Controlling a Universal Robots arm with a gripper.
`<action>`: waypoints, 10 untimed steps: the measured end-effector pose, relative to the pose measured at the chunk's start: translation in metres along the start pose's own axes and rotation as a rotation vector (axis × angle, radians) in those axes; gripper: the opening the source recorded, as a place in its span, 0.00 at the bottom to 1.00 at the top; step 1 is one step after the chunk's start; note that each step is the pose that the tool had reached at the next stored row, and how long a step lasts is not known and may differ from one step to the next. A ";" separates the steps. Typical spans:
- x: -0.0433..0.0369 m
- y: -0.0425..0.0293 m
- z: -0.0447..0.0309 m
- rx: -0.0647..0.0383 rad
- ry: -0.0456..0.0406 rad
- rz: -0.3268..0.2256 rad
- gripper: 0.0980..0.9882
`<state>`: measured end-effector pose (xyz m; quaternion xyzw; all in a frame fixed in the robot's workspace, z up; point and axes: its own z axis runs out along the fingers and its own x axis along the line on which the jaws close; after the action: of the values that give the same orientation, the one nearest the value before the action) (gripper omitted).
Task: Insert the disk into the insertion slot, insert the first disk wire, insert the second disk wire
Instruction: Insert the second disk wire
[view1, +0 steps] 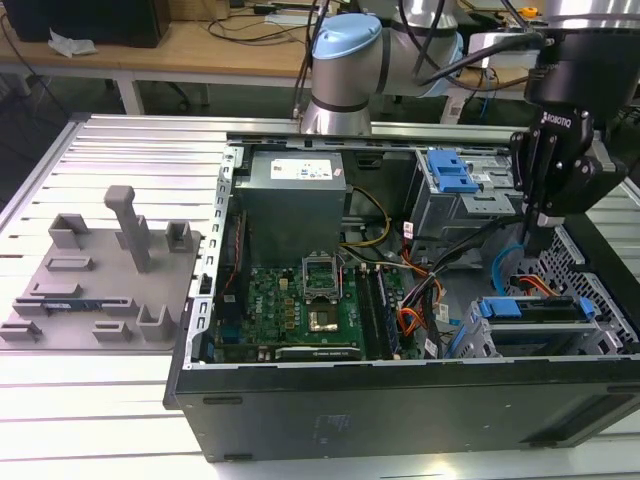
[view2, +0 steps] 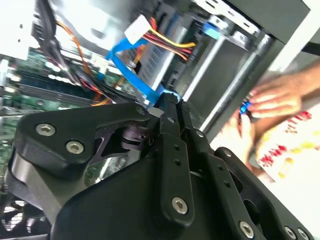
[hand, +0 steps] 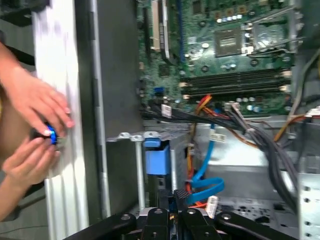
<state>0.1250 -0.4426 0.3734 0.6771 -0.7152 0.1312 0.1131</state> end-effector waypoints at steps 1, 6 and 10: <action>0.0005 0.0000 0.0001 0.000 -0.0120 0.001 0.07; 0.0104 -0.0045 0.0039 -0.002 -0.0806 0.003 0.07; 0.0144 -0.0142 0.0056 -0.008 -0.1039 0.000 0.07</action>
<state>0.1384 -0.4587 0.3735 0.6824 -0.7208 0.0929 0.0787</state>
